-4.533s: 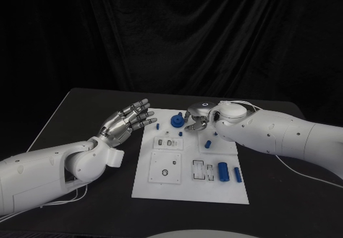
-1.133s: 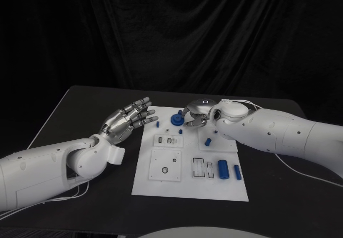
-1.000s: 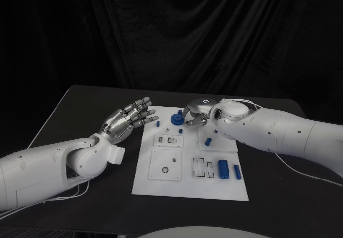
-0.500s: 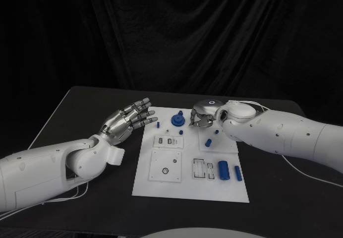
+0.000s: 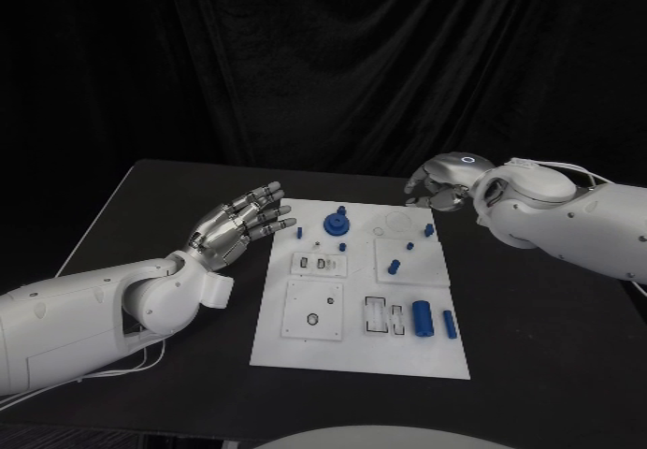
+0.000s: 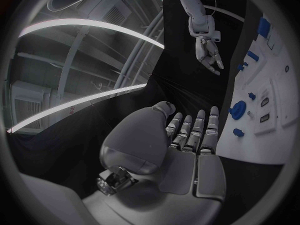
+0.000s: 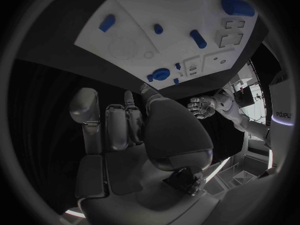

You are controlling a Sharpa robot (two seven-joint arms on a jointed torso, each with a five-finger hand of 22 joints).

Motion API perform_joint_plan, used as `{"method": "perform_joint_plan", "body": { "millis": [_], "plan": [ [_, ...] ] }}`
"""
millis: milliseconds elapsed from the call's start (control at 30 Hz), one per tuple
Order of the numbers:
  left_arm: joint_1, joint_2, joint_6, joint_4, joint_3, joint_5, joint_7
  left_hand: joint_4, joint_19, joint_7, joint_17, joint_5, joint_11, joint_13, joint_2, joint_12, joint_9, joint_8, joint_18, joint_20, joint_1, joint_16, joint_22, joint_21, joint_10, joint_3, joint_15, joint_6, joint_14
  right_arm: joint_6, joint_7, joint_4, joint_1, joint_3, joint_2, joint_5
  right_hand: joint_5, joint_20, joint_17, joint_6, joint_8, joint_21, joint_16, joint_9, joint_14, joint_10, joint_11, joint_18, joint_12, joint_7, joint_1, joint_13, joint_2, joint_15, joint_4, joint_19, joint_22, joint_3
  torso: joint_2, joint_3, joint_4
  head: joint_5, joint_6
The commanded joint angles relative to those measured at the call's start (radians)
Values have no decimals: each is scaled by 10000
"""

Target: Assemble the parts on the task board

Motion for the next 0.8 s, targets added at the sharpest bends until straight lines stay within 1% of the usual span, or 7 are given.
{"method": "perform_joint_plan", "body": {
  "millis": [33, 67, 200, 300, 400, 567, 800],
  "plan": [
    [-11, 32, 68, 29, 9, -13, 95, 3, 11, 63, 13, -42, 31, 6, 14, 35, 16, 52, -113, 48, -95, 54, 14, 37, -38, 73, 67, 11, 17, -341, -294, 275, 26, -43, -395, -45, 43, -56, 933, -99, -112, 112, -15, -106, 37, -39, -75, 50, -46, -70, 103, 693, -96, -93, 3, 92, 1310, 59, -2, -3, 2, -44, 43],
    [-11, 39, 77, 29, 9, -13, 98, 3, 11, 63, 13, -42, 31, 6, 14, 35, 16, 52, -113, 48, -95, 54, 14, 37, -38, 73, 67, 11, 17, -370, -261, 398, 22, -65, -638, -45, 26, -95, 919, -256, -191, 128, -27, -239, 55, -246, -125, 46, -222, -114, 177, 441, -129, -140, 10, 129, 1317, 83, -2, -6, -10, -33, 50],
    [-11, 67, 109, 22, 9, -13, 91, -1, 15, 65, 15, -38, 42, 8, 5, 43, 15, 53, -119, 49, -111, 69, 17, 44, -30, 103, 73, 5, 25, -473, -263, 730, -89, -114, -1323, -29, -15, -168, 872, -704, -216, 112, -81, -589, 73, -264, -207, 39, -340, -211, 264, 297, -215, -208, 71, 184, 1322, 84, -2, -15, -10, -31, 62],
    [-11, 75, 120, 20, 9, -13, 89, -1, 15, 65, 15, -38, 42, 8, 5, 43, 15, 53, -119, 49, -111, 69, 17, 44, -30, 103, 73, 5, 25, -499, -289, 816, -188, -127, -1573, 30, -53, -180, 819, -815, -211, 53, -147, -687, 51, -340, -212, 44, -419, -208, 279, 192, -242, -220, 96, 175, 1310, 70, -15, -26, -5, -47, 43],
    [-12, 91, 137, 12, 9, -13, 86, -1, 15, 65, 15, -38, 42, 8, 5, 43, 15, 53, -119, 49, -111, 69, 17, 44, -30, 103, 73, 5, 25, -539, -313, 836, -336, -135, -1767, 80, -93, -189, 712, -967, -206, -78, -279, -810, -1, -461, -214, 63, -542, -206, 309, 33, -273, -223, 123, 139, 1280, 54, -3, -19, 20, -86, 41],
    [-12, 113, 165, 2, 9, -13, 82, -1, 15, 65, 15, -38, 42, 8, 5, 43, 15, 53, -119, 49, -111, 69, 17, 44, -30, 103, 73, 5, 25, -577, -327, 702, -596, -141, -1884, 193, -179, -187, 589, -1017, -185, -244, -436, -905, -64, -667, -194, 84, -740, -172, 315, -220, -313, -212, 172, 90, 1241, 19, 27, 20, 58, -148, 61],
    [-16, 133, 216, -16, 9, -13, 79, -2, 16, 68, 14, -38, 49, 6, 4, 30, 14, 49, -123, 51, -121, 73, 19, 48, -33, 125, 79, -6, 24, -510, -303, 329, -863, -143, -1711, 262, -326, -161, 399, -860, -118, -488, -675, -983, -151, -753, -138, 115, -883, -95, 306, -386, -344, -175, 270, 28, 1184, -40, 10, 11, 13, -163, 22]
  ]
}}
